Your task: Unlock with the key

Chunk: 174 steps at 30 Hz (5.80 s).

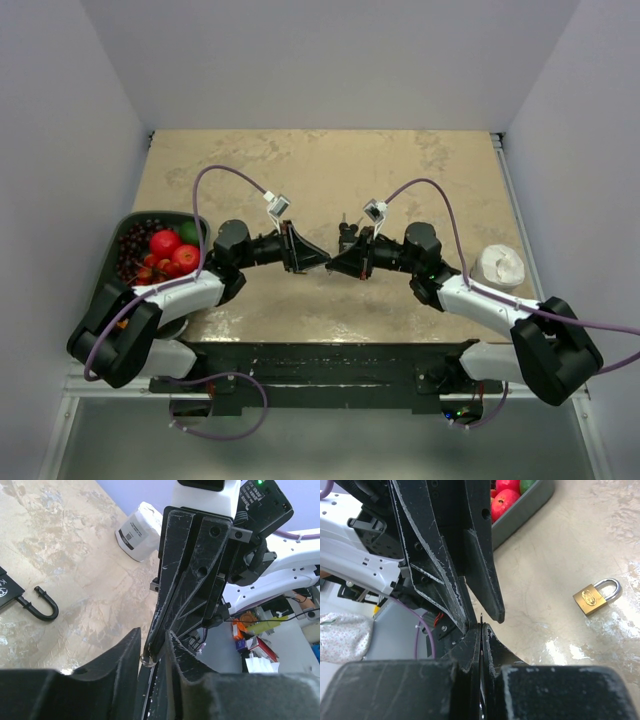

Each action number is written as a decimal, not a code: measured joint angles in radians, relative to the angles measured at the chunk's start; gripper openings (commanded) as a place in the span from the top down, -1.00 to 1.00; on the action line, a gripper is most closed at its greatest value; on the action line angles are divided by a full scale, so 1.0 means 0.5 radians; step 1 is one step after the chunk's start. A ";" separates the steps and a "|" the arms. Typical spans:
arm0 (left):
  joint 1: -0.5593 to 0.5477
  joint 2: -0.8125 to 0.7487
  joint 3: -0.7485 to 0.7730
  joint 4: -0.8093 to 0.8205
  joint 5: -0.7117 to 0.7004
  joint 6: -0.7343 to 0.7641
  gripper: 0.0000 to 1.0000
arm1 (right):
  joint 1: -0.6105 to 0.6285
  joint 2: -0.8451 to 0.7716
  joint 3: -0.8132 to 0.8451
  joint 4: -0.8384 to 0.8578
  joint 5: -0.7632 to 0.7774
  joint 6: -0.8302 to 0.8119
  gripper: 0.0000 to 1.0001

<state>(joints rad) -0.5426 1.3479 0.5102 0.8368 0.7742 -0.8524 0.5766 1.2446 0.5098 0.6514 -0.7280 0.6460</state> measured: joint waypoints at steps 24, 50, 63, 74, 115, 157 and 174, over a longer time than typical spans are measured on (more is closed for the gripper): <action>0.014 -0.030 -0.037 0.109 0.043 -0.024 1.00 | -0.016 0.068 0.001 0.169 -0.090 0.138 1.00; 0.017 -0.049 -0.181 0.581 0.002 -0.360 0.38 | -0.021 0.155 0.000 0.585 -0.211 0.375 1.00; 0.017 -0.050 -0.245 0.750 -0.172 -0.477 0.56 | -0.021 0.154 -0.021 0.645 -0.211 0.397 1.00; 0.017 -0.050 -0.249 0.746 -0.189 -0.478 0.45 | -0.021 0.154 -0.022 0.661 -0.211 0.410 1.00; 0.011 -0.108 -0.264 0.468 -0.400 -0.397 1.00 | -0.021 0.314 -0.071 0.750 -0.111 0.495 0.27; 0.051 -0.449 0.156 -0.821 -0.626 0.496 -0.91 | -0.173 -0.307 -0.179 0.105 0.391 0.122 1.00; -0.418 0.303 0.888 -1.980 -1.617 0.982 -0.79 | -0.173 -0.727 -0.108 -0.665 0.678 -0.303 1.00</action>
<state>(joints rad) -0.7517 1.4994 0.9543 -0.1532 -0.0341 -0.3614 0.4900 0.8810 0.4561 0.3187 -0.3889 0.4946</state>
